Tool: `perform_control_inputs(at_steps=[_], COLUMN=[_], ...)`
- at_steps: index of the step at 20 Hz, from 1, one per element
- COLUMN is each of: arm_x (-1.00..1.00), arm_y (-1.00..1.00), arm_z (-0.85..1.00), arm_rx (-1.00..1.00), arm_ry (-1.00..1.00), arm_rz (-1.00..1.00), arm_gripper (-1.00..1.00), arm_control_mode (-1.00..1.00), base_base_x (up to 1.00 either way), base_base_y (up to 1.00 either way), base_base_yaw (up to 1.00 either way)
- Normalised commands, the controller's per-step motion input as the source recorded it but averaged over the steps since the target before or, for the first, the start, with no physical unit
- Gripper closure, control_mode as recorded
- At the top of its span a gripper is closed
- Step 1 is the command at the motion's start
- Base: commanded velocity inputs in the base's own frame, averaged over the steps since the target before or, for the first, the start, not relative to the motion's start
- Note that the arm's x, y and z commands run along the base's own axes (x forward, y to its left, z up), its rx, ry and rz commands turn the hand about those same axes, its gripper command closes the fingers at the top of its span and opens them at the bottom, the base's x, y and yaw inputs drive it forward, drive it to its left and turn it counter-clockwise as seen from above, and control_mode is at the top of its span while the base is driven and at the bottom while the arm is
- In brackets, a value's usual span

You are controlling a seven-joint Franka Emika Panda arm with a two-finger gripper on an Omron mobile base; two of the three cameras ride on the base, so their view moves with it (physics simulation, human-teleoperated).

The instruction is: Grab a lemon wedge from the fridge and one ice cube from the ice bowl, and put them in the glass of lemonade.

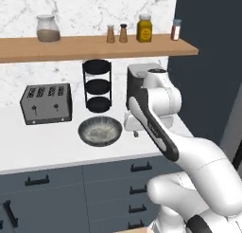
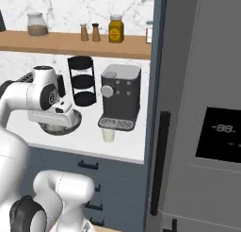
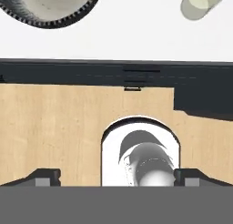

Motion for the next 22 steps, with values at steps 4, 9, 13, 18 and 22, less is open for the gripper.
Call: perform_control_inputs(at_steps=[4, 9, 13, 18, 22], arm_x=[0.0, 0.0, 0.09, 0.45, 0.5], arm_y=[0.0, 0.0, 0.53, 0.7, 0.3], arm_z=[0.0, 0.0, -0.97, -0.88, -0.42], arm_rx=[0.0, 0.0, 0.0, 0.0, 0.02], arm_ry=[0.0, 0.0, 0.01, 0.01, -0.02], arm_rz=[0.0, 0.0, 0.06, 0.06, 0.02], arm_gripper=[-1.0, -1.0, -1.0, -1.0, -1.0], arm_control_mode=[1.0, 1.0, -1.0, -1.0, -1.0], base_base_x=[0.95, 0.6, 0.0, 0.0, 0.0], base_base_y=[0.0, 0.0, 0.0, 0.0, 0.0], base_base_yaw=[0.18, 0.04, 0.0, 0.0, 0.0])
